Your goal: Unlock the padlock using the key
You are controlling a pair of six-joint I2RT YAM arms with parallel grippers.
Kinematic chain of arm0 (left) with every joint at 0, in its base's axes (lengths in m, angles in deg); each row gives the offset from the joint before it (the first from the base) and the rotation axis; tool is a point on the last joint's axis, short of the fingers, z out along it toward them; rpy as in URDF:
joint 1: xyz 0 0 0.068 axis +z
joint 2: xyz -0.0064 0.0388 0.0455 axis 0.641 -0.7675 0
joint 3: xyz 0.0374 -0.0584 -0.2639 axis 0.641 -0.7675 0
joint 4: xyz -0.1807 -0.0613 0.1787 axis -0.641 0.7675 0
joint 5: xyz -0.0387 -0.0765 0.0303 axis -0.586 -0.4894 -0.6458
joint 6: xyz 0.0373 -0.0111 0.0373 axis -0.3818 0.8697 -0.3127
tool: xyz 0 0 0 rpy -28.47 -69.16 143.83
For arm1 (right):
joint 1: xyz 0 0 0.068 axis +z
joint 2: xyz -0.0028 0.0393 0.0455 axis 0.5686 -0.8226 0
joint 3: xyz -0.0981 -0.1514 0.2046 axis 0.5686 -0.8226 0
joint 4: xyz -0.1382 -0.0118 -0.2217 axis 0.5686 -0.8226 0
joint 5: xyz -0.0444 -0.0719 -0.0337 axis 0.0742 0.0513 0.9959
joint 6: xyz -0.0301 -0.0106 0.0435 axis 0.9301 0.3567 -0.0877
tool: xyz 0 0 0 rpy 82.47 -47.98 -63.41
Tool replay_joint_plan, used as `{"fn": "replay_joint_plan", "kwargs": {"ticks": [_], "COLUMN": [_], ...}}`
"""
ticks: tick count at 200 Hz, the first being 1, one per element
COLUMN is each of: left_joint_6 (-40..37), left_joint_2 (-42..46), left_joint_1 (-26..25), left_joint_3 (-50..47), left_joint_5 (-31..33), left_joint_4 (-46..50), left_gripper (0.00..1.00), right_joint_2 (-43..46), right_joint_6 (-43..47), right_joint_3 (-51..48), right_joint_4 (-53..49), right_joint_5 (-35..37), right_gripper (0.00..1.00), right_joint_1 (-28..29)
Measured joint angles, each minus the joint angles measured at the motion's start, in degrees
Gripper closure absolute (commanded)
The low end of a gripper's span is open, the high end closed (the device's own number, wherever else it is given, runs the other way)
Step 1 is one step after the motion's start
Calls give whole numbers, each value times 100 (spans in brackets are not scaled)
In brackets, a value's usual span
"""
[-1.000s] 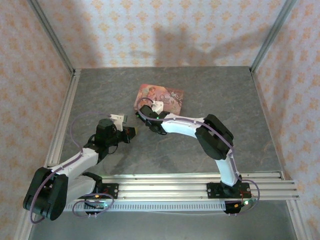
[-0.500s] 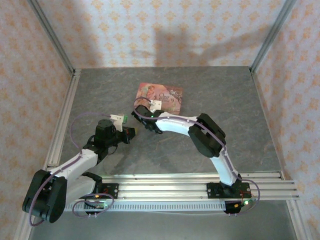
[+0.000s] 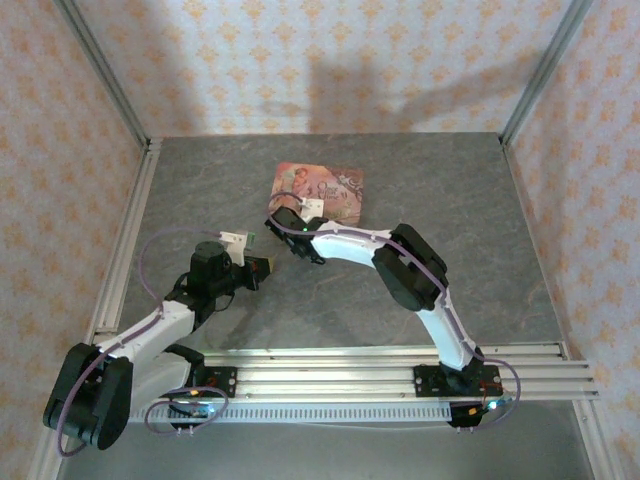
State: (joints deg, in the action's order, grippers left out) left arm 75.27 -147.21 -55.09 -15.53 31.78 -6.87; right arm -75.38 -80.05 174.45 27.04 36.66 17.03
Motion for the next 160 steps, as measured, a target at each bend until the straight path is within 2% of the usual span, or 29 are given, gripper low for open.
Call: {"fn": "replay_joint_plan", "kwargs": {"ticks": [49,84,120,160], "left_joint_6": [-22,-42,-31,72], "left_joint_2": [0,-9,-144,-468], "left_joint_1": [0,0,0,-11], "left_joint_3": [0,0,0,2], "left_joint_5": [0,-20,-149,-350], "left_joint_4": [0,0,-15,-433], "left_gripper": [100,100,100,100], "right_joint_2": [26,352,949,1421], "right_joint_6": [240,461,680,765], "right_joint_3": [-63,-492,-1119,-1226], "right_joint_4": [293,610,737,658], "right_joint_5": [-234,-778,-1790,-2771], "right_gripper": [100,100,100,100], "right_joint_1": [-92,-221,-446,-629]}}
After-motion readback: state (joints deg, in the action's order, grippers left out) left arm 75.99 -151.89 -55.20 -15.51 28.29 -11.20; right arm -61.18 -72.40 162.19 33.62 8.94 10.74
